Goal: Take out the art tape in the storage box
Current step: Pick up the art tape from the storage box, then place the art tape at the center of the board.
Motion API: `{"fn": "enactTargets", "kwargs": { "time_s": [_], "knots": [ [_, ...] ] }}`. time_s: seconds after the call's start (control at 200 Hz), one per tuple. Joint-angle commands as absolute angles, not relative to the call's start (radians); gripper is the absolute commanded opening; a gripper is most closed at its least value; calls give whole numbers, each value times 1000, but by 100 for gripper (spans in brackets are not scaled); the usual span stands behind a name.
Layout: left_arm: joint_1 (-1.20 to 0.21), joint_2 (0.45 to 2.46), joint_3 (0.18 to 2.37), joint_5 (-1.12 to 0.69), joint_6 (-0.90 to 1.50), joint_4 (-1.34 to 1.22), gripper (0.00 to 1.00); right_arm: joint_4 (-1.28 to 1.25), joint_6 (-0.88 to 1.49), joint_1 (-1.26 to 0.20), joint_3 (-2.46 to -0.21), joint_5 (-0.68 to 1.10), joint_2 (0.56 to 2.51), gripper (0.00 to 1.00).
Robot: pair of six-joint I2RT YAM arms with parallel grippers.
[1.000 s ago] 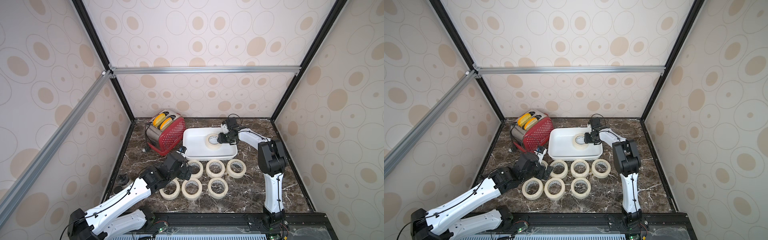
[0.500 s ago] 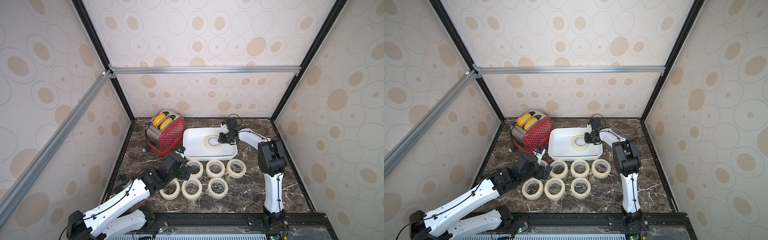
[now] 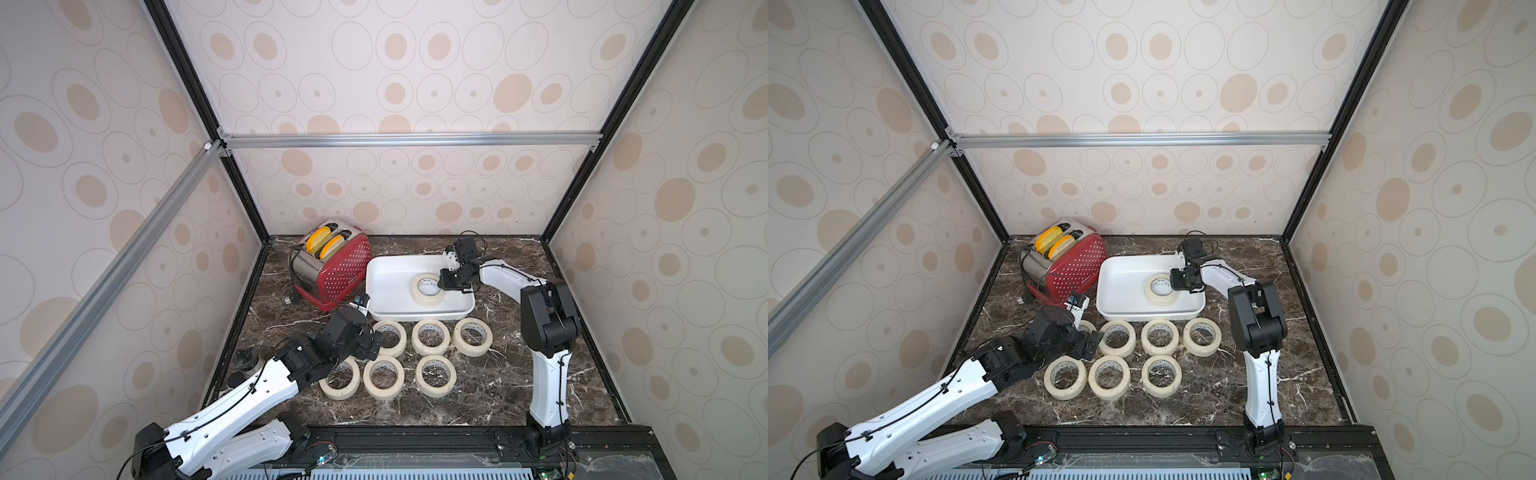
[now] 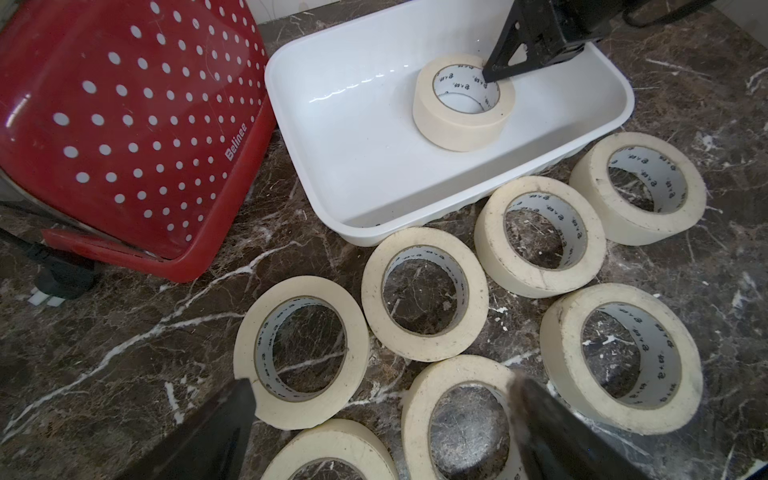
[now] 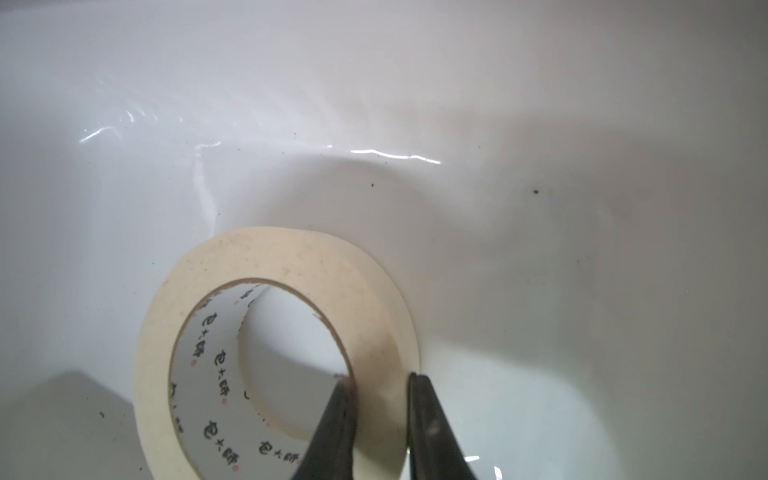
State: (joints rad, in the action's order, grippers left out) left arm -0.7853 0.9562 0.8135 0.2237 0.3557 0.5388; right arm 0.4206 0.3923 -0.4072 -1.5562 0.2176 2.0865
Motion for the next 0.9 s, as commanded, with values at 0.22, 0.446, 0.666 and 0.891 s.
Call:
{"fn": "enactTargets", "kwargs": {
  "time_s": [0.22, 0.446, 0.666, 0.891],
  "knots": [
    [-779, 939, 816, 253, 370, 543, 99, 390, 398, -407, -1459, 254, 1890, 20],
    [-778, 938, 817, 263, 373, 532, 99, 383, 393, -408, -1352, 272, 1758, 19],
    [-777, 934, 816, 273, 376, 519, 99, 420, 372, -407, -1250, 260, 1616, 19],
    [-776, 936, 810, 276, 379, 494, 99, 472, 353, -407, -1148, 257, 1466, 19]
  ]
}}
